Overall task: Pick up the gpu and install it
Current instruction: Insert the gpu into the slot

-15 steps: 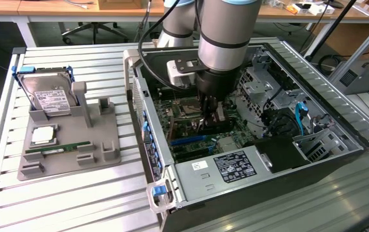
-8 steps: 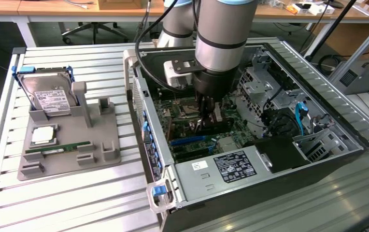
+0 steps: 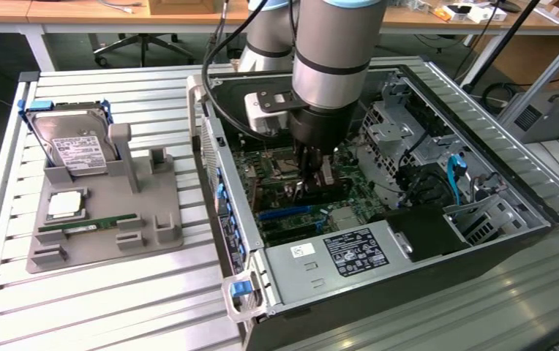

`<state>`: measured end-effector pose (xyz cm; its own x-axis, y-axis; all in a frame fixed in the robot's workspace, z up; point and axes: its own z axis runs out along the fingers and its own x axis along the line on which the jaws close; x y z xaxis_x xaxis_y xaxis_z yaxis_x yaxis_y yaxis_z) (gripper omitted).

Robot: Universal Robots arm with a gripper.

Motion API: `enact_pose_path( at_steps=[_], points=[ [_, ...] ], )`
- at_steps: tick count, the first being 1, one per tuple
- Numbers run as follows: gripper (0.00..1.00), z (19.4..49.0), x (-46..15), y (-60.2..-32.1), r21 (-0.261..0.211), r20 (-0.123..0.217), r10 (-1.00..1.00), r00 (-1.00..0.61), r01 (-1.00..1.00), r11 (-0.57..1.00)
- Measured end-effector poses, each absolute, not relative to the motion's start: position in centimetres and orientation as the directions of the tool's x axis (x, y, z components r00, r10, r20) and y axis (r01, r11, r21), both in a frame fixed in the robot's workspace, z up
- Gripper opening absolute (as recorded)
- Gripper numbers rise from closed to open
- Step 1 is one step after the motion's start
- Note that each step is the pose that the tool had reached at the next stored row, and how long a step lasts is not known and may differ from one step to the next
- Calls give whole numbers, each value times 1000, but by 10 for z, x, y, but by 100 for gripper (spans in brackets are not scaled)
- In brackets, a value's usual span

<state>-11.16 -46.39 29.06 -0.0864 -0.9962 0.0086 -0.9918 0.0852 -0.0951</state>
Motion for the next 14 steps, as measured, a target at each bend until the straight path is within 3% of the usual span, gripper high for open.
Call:
enact_pose_path(
  at_steps=[14],
  points=[
    [27, 284, -121, -463, -95, 9, -997, -75, -993, 73]
  ],
)
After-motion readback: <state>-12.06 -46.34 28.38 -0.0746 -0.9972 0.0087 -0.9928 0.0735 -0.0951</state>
